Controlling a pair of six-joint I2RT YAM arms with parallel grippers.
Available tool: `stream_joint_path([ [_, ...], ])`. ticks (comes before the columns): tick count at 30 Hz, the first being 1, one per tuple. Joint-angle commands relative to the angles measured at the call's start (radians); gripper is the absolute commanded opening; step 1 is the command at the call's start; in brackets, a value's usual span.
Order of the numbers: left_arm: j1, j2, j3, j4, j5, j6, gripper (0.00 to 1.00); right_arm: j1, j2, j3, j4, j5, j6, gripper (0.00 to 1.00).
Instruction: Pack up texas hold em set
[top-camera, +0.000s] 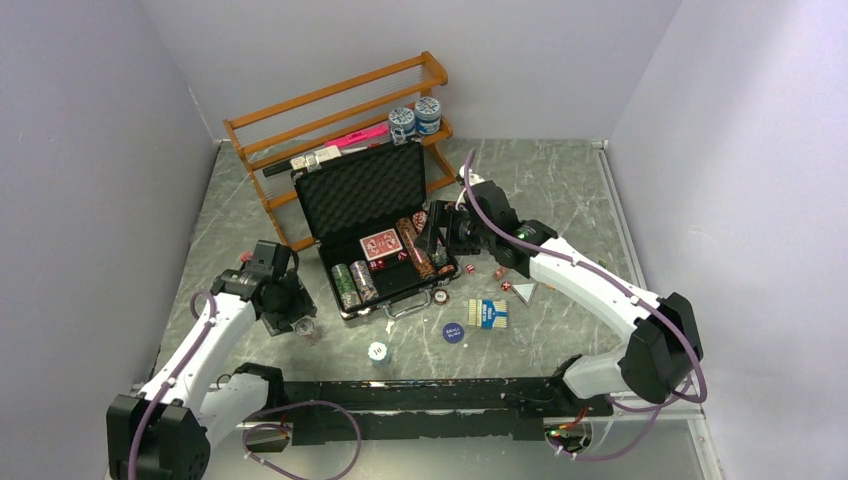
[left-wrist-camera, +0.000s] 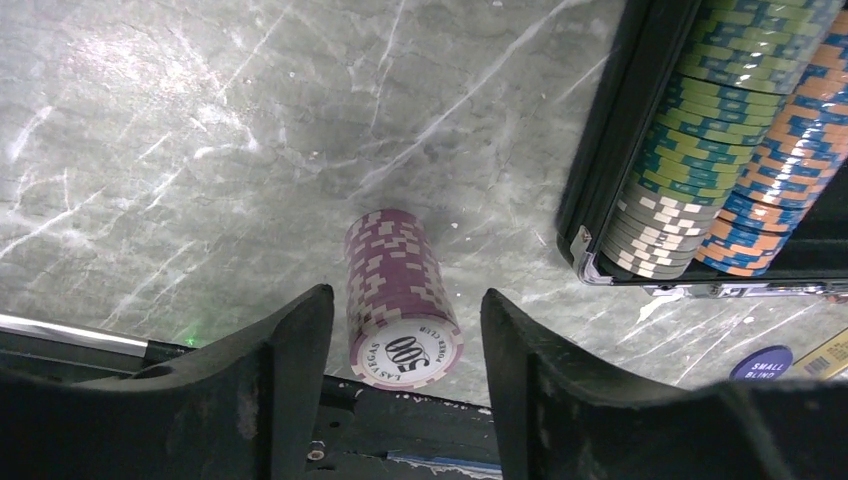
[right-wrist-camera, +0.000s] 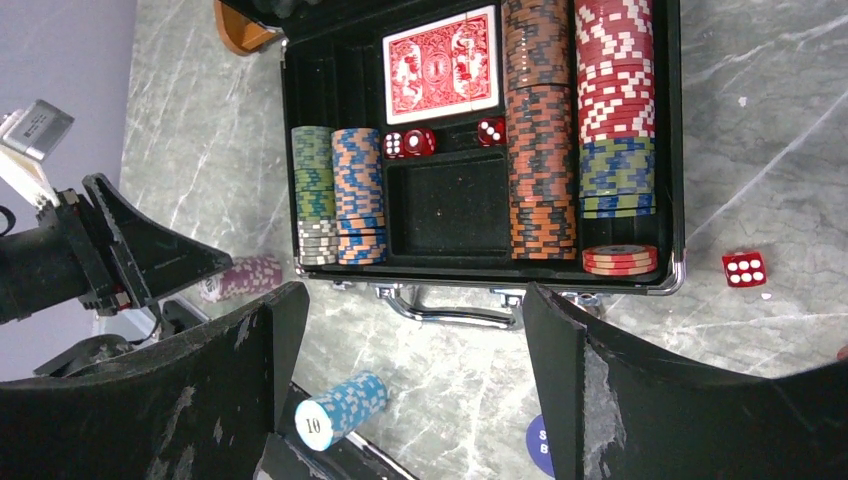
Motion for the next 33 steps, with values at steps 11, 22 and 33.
stream_joint_path([
  [11, -0.002, 0.040, -0.039, -0.003, 0.039, -0.031, 0.47, 0.003, -0.030, -0.025, 0.025, 0.019, -0.010, 0.83],
  [22, -0.002, -0.106, 0.209, 0.061, -0.031, 0.069, 0.05, 0.002, -0.005, -0.024, 0.094, -0.055, 0.021, 0.83],
  [33, -0.002, -0.278, 0.219, 0.600, 0.386, 0.262, 0.05, 0.006, 0.065, -0.040, 0.558, -0.285, 0.519, 0.95],
])
